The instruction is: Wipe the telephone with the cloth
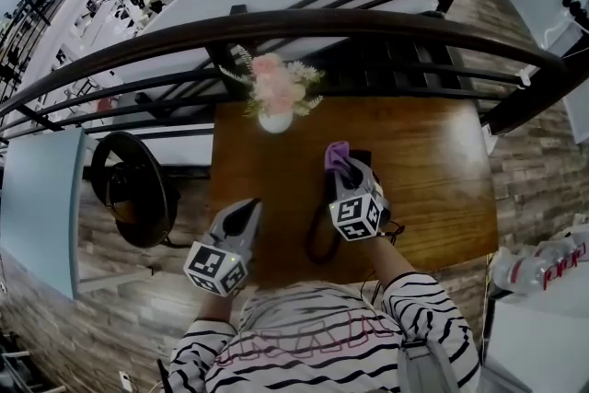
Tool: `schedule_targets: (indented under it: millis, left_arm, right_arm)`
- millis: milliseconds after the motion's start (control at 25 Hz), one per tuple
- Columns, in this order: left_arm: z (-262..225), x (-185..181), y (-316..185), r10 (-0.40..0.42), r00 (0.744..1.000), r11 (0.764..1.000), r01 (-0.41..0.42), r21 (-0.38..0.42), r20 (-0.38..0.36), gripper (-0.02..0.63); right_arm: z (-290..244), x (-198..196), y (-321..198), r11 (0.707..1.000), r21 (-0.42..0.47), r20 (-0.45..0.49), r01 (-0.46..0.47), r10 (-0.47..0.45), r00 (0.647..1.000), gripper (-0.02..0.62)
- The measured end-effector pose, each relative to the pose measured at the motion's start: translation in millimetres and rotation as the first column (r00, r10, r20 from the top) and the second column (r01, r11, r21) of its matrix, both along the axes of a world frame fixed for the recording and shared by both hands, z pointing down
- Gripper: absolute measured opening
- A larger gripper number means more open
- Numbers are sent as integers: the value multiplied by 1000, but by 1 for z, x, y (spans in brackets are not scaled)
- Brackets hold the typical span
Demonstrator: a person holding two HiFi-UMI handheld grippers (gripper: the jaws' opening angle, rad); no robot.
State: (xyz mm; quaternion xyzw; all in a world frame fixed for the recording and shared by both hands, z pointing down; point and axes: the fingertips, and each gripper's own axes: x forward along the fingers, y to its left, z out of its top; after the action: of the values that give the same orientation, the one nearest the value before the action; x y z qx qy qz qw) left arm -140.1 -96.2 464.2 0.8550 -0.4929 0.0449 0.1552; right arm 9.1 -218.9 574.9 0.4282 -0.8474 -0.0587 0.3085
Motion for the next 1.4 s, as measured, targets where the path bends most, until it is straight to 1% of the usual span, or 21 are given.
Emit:
schedule_targets:
  millis: [240, 480, 600, 720, 840, 1000, 1400]
  left_arm:
    - [6, 2, 1, 7, 1000, 1000, -7, -12, -12, 0]
    - [7, 6, 1, 13, 1000, 1000, -13, -18, -15, 0]
    - [9, 8, 2, 19, 1000, 1000, -20, -19, -13, 0]
    - [11, 8, 4, 17, 1000, 1000, -17, -22, -13, 0]
    - [12, 8, 6, 16, 1000, 1000, -17, -25, -15, 0]
    - [14, 7, 7, 18, 1000, 999, -18, -29, -23, 0]
    - [14, 18, 8, 40, 999, 999, -41, -33, -29, 0]
  right_arm:
    - [10, -6, -4, 996, -80, 86, -46, 52, 995, 57]
    - [25, -18, -4, 984, -151, 126, -97, 117, 985, 57]
    - [30, -18, -5, 978, -161, 136, -129, 151, 979, 57]
    - [31, -15, -6, 977, -161, 136, -142, 164, 977, 57]
    - [31, -7, -5, 974, -162, 136, -159, 182, 974, 56]
    - [31, 8, -7, 964, -172, 142, -205, 230, 963, 55]
    - [34, 62, -8, 935, -177, 130, -307, 331, 935, 55]
